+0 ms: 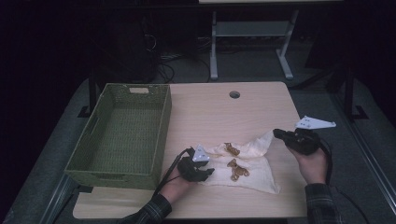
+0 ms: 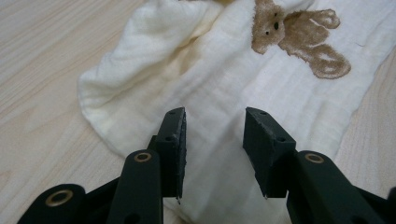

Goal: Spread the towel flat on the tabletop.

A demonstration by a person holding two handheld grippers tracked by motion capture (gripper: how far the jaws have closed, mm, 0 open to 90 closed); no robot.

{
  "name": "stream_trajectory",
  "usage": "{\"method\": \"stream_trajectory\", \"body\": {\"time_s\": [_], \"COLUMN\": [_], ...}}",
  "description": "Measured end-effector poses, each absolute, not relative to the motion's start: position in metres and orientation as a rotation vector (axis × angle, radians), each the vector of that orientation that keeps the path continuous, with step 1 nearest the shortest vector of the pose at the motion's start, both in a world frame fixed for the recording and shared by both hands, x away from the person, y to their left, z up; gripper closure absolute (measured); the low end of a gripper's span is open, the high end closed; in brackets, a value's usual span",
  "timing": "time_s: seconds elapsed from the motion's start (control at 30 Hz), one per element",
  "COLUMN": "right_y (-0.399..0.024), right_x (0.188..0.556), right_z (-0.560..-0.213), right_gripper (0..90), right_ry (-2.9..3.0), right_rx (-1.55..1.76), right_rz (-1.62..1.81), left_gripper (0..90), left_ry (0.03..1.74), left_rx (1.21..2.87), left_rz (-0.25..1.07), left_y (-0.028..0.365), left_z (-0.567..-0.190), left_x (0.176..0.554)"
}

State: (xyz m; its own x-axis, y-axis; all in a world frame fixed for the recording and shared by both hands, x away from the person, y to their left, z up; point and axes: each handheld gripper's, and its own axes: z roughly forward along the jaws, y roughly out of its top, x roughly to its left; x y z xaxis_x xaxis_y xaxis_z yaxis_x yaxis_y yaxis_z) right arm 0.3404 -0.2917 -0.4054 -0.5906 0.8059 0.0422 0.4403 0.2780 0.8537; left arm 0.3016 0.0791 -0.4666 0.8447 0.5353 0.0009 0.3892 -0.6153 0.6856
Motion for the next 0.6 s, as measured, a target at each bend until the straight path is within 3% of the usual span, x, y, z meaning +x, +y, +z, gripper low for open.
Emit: {"method": "stream_trajectory", "body": {"time_s": [0.27, 0.4, 0.6], "right_y": [-0.288, -0.291, -0.302], "right_x": [0.365, 0.378, 0.402], "right_z": [-0.397, -0.396, -0.395], "right_gripper": [86.9, 87.0, 87.1], "right_ry": [2.157, 2.147, 2.108], "right_rx": [1.139, 1.169, 1.242], "right_rz": [1.19, 1.153, 1.091], "left_gripper": [71.5, 89.3, 89.8], "left_ry": [0.671, 0.682, 0.681], "left_rx": [2.256, 2.286, 2.349], "left_rz": [0.29, 0.233, 0.212], "left_y": [0.08, 0.081, 0.077], "left_z": [-0.457, -0.455, -0.462], "left_x": [0.3, 0.301, 0.301]}}
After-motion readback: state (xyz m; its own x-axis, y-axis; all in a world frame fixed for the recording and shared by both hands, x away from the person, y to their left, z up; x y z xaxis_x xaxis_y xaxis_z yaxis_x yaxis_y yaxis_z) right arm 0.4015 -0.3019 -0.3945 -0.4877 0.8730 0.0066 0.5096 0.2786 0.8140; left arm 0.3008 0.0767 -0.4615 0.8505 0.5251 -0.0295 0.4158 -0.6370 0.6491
